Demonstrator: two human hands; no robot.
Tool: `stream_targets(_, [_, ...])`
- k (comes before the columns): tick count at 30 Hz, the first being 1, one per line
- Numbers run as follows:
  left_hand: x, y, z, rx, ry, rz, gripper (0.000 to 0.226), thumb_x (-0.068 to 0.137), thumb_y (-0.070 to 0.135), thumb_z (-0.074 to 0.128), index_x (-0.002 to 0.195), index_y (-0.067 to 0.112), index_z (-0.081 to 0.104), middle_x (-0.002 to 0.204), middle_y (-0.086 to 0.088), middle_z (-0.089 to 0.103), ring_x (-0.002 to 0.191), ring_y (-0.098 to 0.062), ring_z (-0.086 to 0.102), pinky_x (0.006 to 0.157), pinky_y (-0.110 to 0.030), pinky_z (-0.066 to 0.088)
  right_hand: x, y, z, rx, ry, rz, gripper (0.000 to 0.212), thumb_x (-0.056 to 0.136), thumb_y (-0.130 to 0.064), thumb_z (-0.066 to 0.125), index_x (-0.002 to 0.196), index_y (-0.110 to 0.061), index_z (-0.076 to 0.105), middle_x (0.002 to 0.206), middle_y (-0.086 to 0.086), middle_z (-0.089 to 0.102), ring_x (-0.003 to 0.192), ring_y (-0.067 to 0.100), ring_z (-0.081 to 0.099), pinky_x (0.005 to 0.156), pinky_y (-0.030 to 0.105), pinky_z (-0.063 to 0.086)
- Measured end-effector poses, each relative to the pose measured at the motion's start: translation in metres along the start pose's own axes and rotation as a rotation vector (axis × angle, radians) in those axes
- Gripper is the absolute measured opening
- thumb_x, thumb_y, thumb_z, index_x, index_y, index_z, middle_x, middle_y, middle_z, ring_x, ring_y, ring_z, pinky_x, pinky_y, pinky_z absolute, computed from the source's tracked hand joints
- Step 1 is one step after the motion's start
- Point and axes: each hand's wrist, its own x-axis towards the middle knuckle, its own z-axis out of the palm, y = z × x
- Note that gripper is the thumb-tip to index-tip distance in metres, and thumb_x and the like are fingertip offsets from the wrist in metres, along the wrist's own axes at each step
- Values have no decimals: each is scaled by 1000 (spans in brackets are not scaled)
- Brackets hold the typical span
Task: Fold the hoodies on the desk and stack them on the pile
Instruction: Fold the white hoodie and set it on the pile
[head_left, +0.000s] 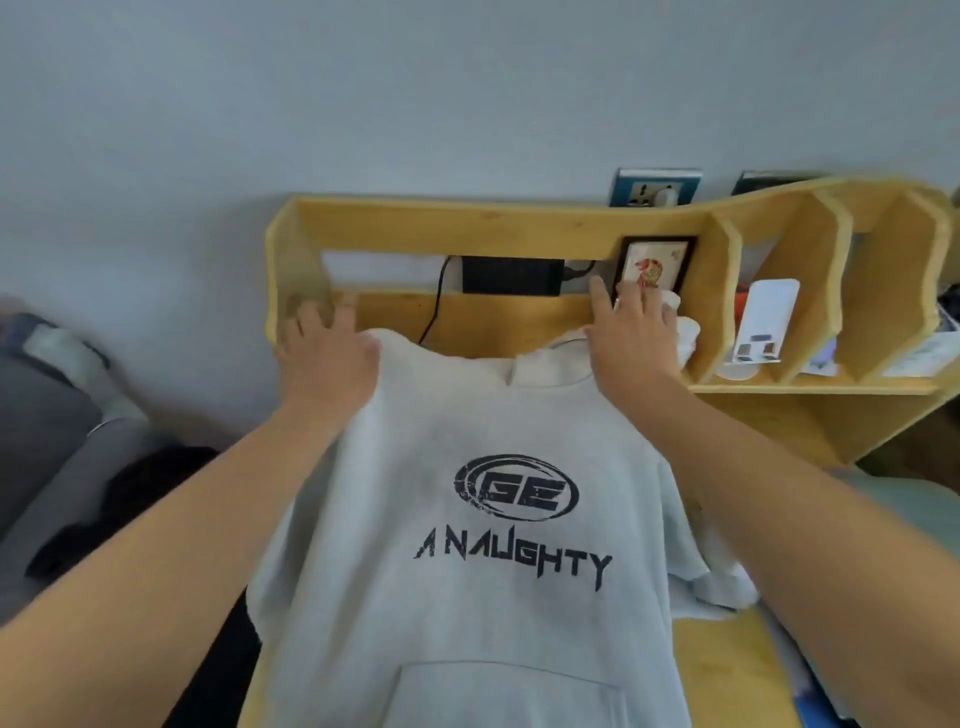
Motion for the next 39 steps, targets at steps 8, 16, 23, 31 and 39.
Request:
stream_targets(8, [-171, -46, 198, 243, -772, 151, 70, 93, 66, 3, 160, 45, -4, 171, -3, -13, 156, -39, -8, 122, -57, 8, -228, -1, 147, 188, -463, 46, 56, 93, -15, 60, 146, -21, 44, 153, 12, 34, 139, 37, 34, 114, 48, 35])
stream_targets(16, [-141, -50, 247, 232, -818, 86, 65, 98, 73, 12, 152, 56, -18, 165, 3, -34, 152, -39, -26, 118, -69, -3, -259, 94, 179, 292, -564, 951, 76, 93, -35, 61, 155, -19, 19, 158, 16, 14, 137, 46, 25, 111, 54, 26])
stream_targets(23, [-140, -3, 233, 263, -696, 196, 70, 97, 44, 52, 160, 27, 26, 169, -15, 8, 153, -45, 10, 116, -68, 21, -232, 113, 182, 215, -629, 819, 43, 92, -17, 58, 134, -15, 49, 132, 20, 45, 108, 45, 54, 90, 45, 43])
stream_targets(31, [-169, 72, 259, 154, -916, 417, 67, 101, 68, 20, 157, 50, -10, 166, -1, -30, 152, -42, -24, 119, -71, 3, -174, 189, 23, 47, 191, 854, 24, 93, -13, 52, 111, -4, 66, 120, 18, 47, 78, 33, 47, 69, 38, 37])
stream_targets(39, [-168, 108, 258, 213, -972, 262, 65, 101, 62, 25, 155, 57, -9, 165, -1, -33, 151, -41, -26, 117, -72, 12, -156, 379, -25, 118, 415, 1112, 50, 93, -21, 42, 134, 6, 49, 132, 35, 47, 117, 52, 47, 93, 39, 42])
